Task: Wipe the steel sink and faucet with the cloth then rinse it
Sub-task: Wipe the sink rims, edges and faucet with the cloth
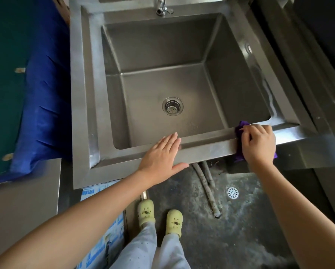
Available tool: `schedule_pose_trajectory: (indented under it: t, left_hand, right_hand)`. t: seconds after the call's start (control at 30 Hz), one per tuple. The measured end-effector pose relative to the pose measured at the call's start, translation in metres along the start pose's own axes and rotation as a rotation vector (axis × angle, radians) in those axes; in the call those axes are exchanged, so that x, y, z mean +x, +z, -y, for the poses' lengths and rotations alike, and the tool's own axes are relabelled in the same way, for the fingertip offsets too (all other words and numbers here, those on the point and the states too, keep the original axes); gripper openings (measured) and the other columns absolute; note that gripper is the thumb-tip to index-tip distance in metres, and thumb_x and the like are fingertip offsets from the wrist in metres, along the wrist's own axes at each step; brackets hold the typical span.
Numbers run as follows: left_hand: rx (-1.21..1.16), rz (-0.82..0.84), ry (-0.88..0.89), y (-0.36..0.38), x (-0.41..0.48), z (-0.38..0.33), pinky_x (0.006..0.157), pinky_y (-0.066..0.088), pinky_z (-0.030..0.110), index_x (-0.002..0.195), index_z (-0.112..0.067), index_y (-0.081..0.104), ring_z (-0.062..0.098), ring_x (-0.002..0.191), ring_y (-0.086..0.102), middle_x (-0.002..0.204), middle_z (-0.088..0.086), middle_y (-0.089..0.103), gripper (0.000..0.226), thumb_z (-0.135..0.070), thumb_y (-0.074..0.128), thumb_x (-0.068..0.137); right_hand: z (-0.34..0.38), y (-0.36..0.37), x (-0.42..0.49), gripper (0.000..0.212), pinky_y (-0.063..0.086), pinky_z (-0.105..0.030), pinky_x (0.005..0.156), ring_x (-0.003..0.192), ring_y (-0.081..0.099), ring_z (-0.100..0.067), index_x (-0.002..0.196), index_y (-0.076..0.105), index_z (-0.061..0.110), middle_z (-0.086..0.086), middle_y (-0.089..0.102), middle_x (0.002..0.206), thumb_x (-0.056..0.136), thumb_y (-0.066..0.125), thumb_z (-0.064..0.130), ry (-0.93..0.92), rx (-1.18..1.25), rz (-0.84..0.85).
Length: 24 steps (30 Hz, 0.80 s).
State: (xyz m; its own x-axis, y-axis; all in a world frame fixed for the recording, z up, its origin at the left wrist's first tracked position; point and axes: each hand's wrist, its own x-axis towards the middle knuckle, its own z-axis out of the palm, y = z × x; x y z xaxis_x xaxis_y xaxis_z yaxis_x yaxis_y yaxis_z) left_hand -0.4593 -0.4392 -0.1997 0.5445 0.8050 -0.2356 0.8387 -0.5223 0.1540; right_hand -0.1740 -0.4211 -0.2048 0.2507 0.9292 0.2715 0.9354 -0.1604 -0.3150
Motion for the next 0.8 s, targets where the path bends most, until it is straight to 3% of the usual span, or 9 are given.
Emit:
schedule_pose_trajectory:
  t: [0.13, 0.33, 0.4, 0.5, 0.53, 0.67, 0.8]
  left_hand:
    - [0.008, -0.01, -0.006, 0.0, 0.0, -0.001, 0.117, 0.0, 0.032, 0.148, -0.006, 0.005, 0.02, 0.146, 0.002, 0.158, 0.011, 0.001, 0.09, -0.069, 0.006, 0.084]
    - [0.04, 0.029, -0.015, -0.003, 0.001, -0.003, 0.114, 0.0, 0.03, 0.148, -0.006, 0.011, 0.021, 0.146, 0.008, 0.158, 0.012, 0.005, 0.092, -0.07, 0.007, 0.083]
    - [0.031, 0.043, -0.031, -0.003, 0.002, -0.003, 0.114, 0.007, 0.03, 0.146, -0.005, 0.022, 0.023, 0.144, 0.018, 0.156, 0.013, 0.015, 0.092, -0.069, 0.01, 0.082]
    - [0.046, 0.036, -0.069, -0.006, 0.002, -0.005, 0.108, 0.031, 0.034, 0.135, -0.003, 0.045, 0.025, 0.132, 0.043, 0.146, 0.015, 0.039, 0.087, -0.068, 0.02, 0.083]
    - [0.047, 0.021, -0.062, -0.006, 0.002, -0.004, 0.107, 0.031, 0.034, 0.135, -0.003, 0.045, 0.025, 0.132, 0.044, 0.146, 0.015, 0.04, 0.086, -0.068, 0.021, 0.084]
    - [0.016, 0.016, -0.014, -0.005, 0.0, -0.001, 0.113, 0.0, 0.029, 0.148, -0.007, 0.011, 0.02, 0.145, 0.009, 0.157, 0.009, 0.006, 0.088, -0.069, 0.012, 0.086]
    - [-0.019, 0.016, -0.016, -0.001, 0.001, 0.0, 0.113, -0.007, 0.027, 0.149, -0.01, 0.0, 0.017, 0.145, -0.004, 0.158, 0.006, -0.005, 0.086, -0.067, 0.011, 0.087]
  right_hand:
    - [0.01, 0.003, 0.0, 0.031, 0.045, -0.043, 0.068, 0.081, 0.052, -0.037, 0.076, 0.068, 0.002, -0.016, 0.068, 0.078, 0.085, 0.042, 0.016, 0.143, -0.047, -0.047]
    - [0.092, 0.015, -0.043, 0.027, 0.04, -0.036, 0.07, 0.076, 0.048, -0.028, 0.072, 0.065, 0.012, -0.004, 0.065, 0.075, 0.085, 0.043, 0.021, 0.034, 0.079, 0.039]
    - [0.114, 0.019, -0.057, 0.023, 0.038, -0.034, 0.071, 0.075, 0.049, -0.025, 0.072, 0.064, 0.013, 0.0, 0.064, 0.073, 0.083, 0.047, 0.021, -0.041, 0.108, 0.062]
    - [0.11, 0.019, -0.059, 0.018, 0.041, -0.033, 0.072, 0.072, 0.05, -0.023, 0.074, 0.064, 0.012, 0.002, 0.064, 0.075, 0.086, 0.052, 0.02, -0.185, 0.151, 0.057]
    - [0.103, 0.019, -0.056, 0.018, 0.041, -0.033, 0.072, 0.072, 0.05, -0.023, 0.074, 0.064, 0.012, 0.002, 0.065, 0.075, 0.086, 0.053, 0.02, -0.215, 0.154, 0.052]
    - [0.066, 0.014, -0.041, 0.021, 0.043, -0.037, 0.071, 0.076, 0.051, -0.025, 0.078, 0.065, 0.012, 0.001, 0.066, 0.079, 0.088, 0.049, 0.021, -0.186, 0.144, 0.014]
    - [0.019, 0.01, -0.018, 0.026, 0.043, -0.039, 0.07, 0.076, 0.05, -0.027, 0.078, 0.065, 0.013, 0.0, 0.066, 0.079, 0.089, 0.043, 0.022, -0.131, 0.133, 0.001]
